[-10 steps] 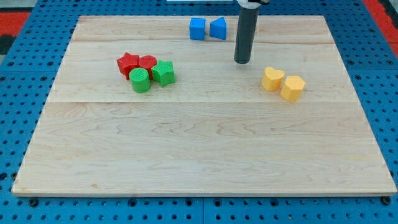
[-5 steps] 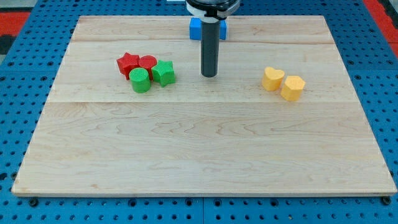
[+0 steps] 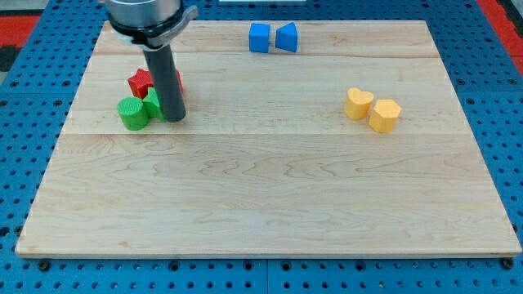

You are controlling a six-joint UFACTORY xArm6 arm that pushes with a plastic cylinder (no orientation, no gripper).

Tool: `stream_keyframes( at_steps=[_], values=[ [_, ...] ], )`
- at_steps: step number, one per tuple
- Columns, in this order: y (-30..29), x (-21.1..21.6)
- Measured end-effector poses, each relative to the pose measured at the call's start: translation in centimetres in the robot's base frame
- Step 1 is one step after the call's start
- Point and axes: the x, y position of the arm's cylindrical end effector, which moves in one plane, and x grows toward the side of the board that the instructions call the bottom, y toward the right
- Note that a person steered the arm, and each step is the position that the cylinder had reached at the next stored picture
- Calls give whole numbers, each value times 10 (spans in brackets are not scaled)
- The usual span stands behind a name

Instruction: Slide the green blocks to the center left

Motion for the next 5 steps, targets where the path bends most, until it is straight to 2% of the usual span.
stream_keyframes(
  at_steps=[2, 4, 5],
  values=[
    [38, -11],
    [25, -43],
    [-2, -30]
  ],
)
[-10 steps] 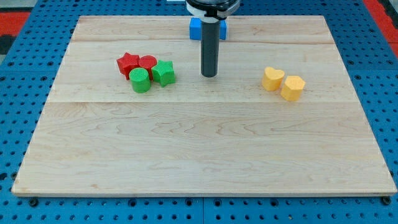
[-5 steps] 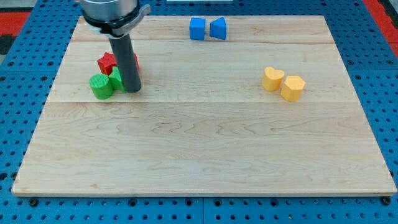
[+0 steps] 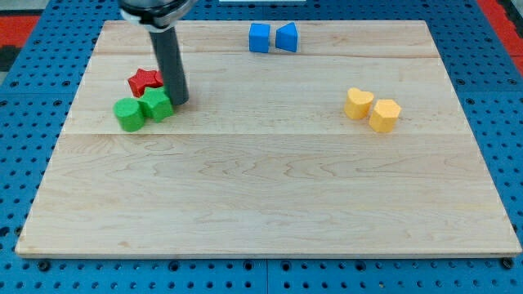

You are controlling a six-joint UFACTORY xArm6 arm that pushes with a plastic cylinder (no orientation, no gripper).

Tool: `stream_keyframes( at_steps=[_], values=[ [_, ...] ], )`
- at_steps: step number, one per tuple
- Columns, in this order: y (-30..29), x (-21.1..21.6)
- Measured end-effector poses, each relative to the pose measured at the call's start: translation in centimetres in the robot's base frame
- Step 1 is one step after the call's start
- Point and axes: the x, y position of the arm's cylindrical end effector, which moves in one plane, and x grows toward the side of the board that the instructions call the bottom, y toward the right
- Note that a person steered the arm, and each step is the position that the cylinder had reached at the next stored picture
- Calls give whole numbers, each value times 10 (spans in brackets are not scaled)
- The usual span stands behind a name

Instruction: Slide the green blocks to the center left

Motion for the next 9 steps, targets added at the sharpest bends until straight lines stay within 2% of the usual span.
stream_keyframes(
  at_steps=[2, 5, 9],
  values=[
    [-4, 10],
    [-42, 10],
    [-52, 9]
  ],
)
